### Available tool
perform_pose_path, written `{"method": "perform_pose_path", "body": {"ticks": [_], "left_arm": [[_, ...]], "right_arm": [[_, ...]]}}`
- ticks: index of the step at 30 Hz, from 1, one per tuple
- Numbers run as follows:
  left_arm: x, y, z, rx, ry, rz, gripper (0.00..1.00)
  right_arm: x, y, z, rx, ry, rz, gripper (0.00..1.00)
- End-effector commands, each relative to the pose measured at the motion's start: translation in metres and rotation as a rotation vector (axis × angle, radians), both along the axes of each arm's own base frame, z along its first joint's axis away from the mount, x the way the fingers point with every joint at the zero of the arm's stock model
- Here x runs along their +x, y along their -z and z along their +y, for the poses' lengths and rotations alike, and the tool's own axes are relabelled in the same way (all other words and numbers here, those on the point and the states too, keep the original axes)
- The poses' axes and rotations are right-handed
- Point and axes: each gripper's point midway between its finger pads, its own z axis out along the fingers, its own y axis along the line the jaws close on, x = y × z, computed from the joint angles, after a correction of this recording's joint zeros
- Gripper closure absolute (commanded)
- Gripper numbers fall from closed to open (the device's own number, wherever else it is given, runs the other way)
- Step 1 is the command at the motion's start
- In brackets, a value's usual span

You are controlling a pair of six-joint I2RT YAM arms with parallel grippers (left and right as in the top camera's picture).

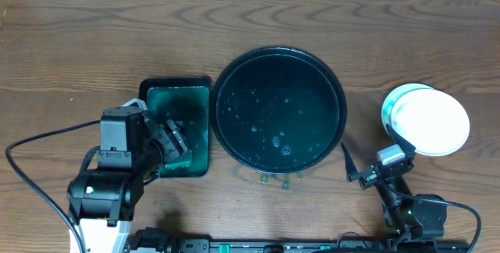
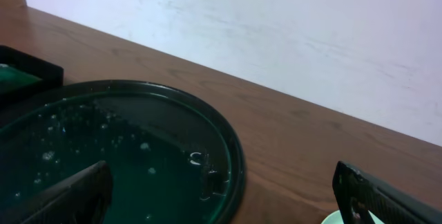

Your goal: Clean dirty plates on tray and stack at the side

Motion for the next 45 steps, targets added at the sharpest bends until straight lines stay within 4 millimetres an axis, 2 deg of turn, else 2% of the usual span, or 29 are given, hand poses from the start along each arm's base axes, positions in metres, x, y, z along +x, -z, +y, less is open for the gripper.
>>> {"method": "perform_pose_path", "body": {"ticks": [1, 2, 4, 6, 9, 12, 17, 23, 29, 45], "left_arm": [[-0.008, -0.012, 0.003, 0.002, -0.006, -0.069, 0.21], [-0.013, -0.013, 0.007, 0.024, -0.014, -0.086, 0.21], [-0.025, -0.018, 0.033, 0.147, -0.083, -0.128, 0.21], [-0.031, -0.023, 0.042, 0.179, -0.117, -0.203, 0.21], [-0.026, -0.032, 0.040, 0.221, -0.053, -0.374, 0.21], [-0.006, -0.038, 0.025, 0.314, 0.106, -0.642, 0.21], [0.004, -0.019, 0.014, 0.327, 0.151, -0.819, 0.21], [0.006, 0.010, 0.010, 0.321, 0.157, -0.876, 0.21], [0.014, 0.047, 0.009, 0.310, 0.160, -0.841, 0.21], [0.014, 0.046, 0.011, 0.319, 0.152, -0.844, 0.21]], "right_arm": [[0.000, 0.001, 0.000, 0.013, 0.003, 0.003, 0.01], [0.000, 0.001, 0.000, 0.013, 0.003, 0.003, 0.01], [0.000, 0.001, 0.000, 0.013, 0.003, 0.003, 0.01], [0.000, 0.001, 0.000, 0.013, 0.003, 0.003, 0.01], [0.000, 0.001, 0.000, 0.013, 0.003, 0.003, 0.01], [0.000, 0.001, 0.000, 0.013, 0.003, 0.003, 0.01], [0.000, 0.001, 0.000, 0.013, 0.003, 0.003, 0.01], [0.000, 0.001, 0.000, 0.013, 0.003, 0.003, 0.01], [0.000, 0.001, 0.000, 0.013, 0.003, 0.003, 0.01], [0.000, 0.001, 0.000, 0.013, 0.003, 0.003, 0.01]]}}
